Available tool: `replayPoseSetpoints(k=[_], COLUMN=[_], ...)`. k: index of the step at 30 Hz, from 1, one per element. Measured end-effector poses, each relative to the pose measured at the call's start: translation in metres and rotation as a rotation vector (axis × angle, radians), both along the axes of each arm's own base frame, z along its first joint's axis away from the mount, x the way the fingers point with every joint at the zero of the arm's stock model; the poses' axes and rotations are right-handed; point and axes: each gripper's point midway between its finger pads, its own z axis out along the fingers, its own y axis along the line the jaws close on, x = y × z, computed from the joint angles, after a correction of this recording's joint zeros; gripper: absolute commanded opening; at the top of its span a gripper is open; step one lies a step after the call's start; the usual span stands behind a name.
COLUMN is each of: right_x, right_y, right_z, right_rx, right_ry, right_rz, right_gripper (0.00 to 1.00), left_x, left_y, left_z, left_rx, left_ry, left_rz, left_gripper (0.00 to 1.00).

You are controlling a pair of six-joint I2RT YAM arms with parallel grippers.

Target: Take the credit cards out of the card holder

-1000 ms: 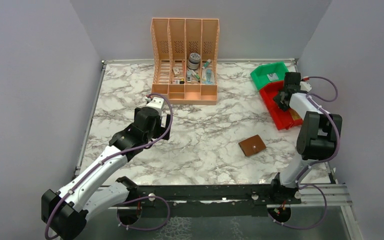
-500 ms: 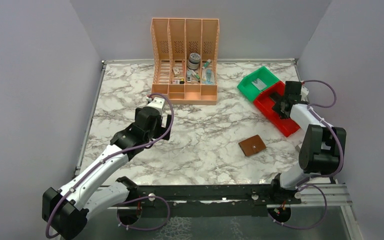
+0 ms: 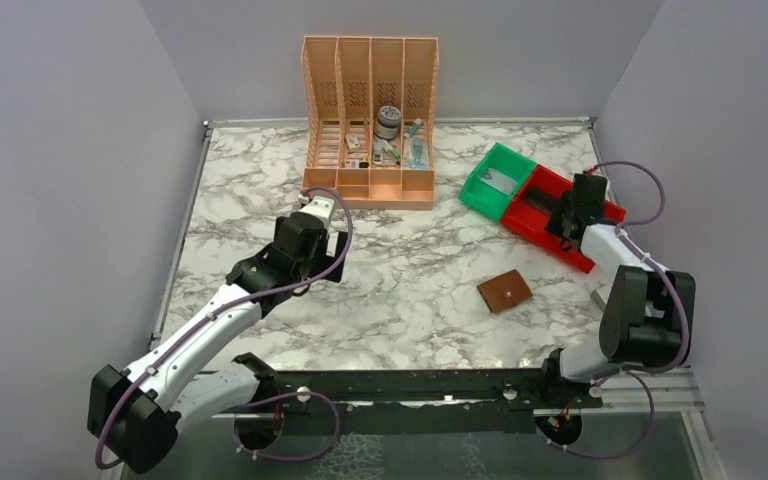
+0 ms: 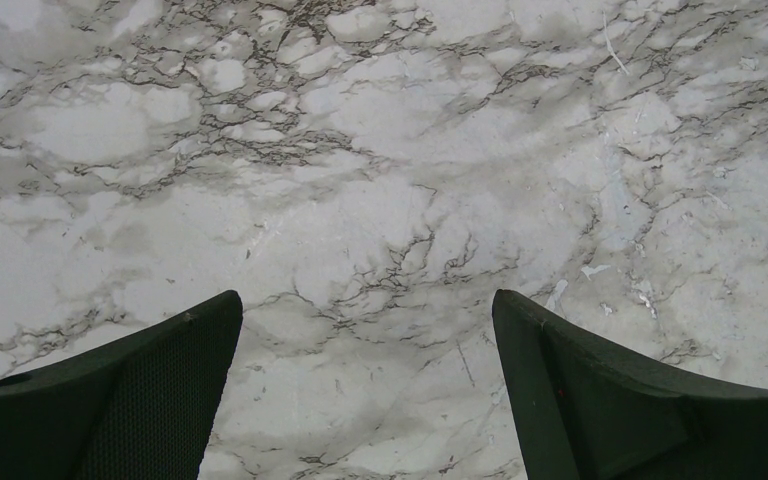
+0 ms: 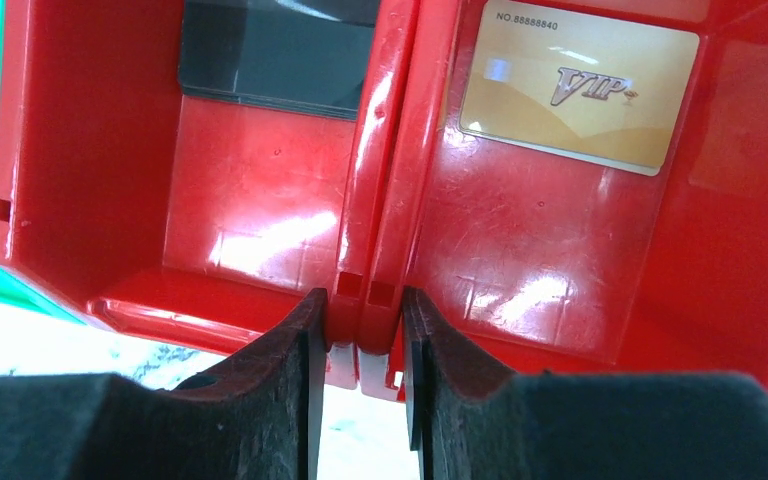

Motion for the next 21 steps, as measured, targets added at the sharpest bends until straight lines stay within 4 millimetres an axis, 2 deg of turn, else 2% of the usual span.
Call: replayPoseSetpoints(k=[8,15,21], right_x=[-0.017,-0.036,-0.038], right_y=[0.008,0.016,0.026], right_z=[0.0,0.001,0.003], right_rx=[-0.01,-0.053,-0.108], right_ry=[-0.022,-0.096,-0.13], right_rz=[0.072,0.167,0.313], right_gripper=[0.32,0.26,0.24], left_x=[-0.001,-0.003,-0.004], left_y=[-0.002,-0.007,-0.009], left_z=[-0.002,-0.004,-0.006], left_rx=[-0.005,-0.016,-0.021], left_ry=[0.01,0.024,0.037], left_rz=[-0.011,-0.03,-0.043], left_gripper=[0.99,0.99,0.99])
